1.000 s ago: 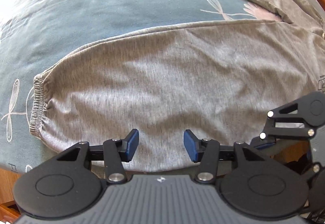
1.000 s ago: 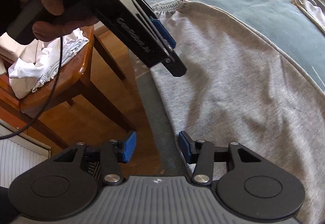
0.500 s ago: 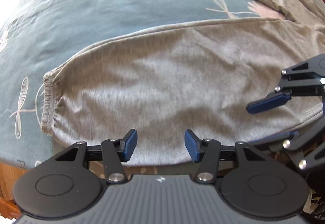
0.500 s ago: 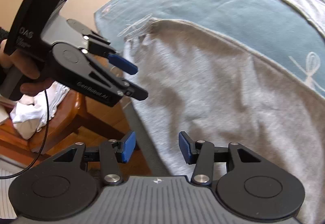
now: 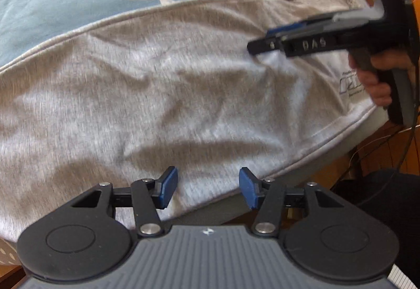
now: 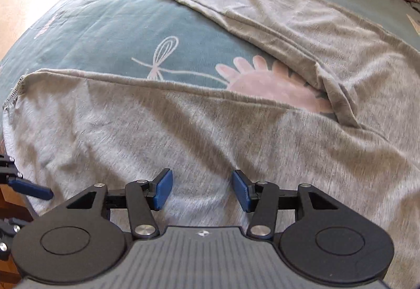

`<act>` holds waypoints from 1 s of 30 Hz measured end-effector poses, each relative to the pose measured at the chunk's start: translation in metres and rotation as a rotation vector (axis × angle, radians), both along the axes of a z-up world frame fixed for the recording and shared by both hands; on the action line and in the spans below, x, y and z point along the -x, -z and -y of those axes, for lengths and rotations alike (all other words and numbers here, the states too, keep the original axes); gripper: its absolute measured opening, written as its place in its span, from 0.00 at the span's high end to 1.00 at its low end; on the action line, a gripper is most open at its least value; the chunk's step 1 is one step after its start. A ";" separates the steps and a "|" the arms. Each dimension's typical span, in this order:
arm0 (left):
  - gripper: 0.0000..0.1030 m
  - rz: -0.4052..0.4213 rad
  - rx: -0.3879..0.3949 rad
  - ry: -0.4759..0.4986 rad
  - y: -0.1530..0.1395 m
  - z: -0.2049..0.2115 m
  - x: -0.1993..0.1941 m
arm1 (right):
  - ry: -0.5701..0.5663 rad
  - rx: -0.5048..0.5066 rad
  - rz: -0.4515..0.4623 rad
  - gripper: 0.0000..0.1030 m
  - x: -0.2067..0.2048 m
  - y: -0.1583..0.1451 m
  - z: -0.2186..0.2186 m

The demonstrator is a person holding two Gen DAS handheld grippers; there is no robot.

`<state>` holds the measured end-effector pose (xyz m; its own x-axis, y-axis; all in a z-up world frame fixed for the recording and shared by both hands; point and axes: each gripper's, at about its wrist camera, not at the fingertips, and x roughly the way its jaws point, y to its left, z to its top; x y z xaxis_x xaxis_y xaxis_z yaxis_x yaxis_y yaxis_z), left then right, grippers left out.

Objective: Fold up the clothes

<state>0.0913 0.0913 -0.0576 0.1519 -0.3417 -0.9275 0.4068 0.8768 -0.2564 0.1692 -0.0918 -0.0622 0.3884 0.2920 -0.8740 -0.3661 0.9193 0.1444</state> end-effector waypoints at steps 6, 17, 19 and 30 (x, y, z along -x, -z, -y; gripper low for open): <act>0.51 -0.017 -0.073 0.047 -0.016 0.012 -0.004 | 0.021 0.033 0.065 0.42 -0.009 -0.022 0.002; 0.50 0.055 0.042 0.247 -0.018 0.122 -0.032 | 0.242 0.153 0.021 0.35 0.046 -0.024 0.115; 0.48 0.017 0.019 0.268 -0.004 0.134 -0.030 | 0.275 0.143 0.017 0.35 0.046 -0.013 0.128; 0.46 0.047 -0.112 0.430 -0.030 0.180 -0.029 | 0.469 0.064 0.108 0.27 0.053 -0.036 0.189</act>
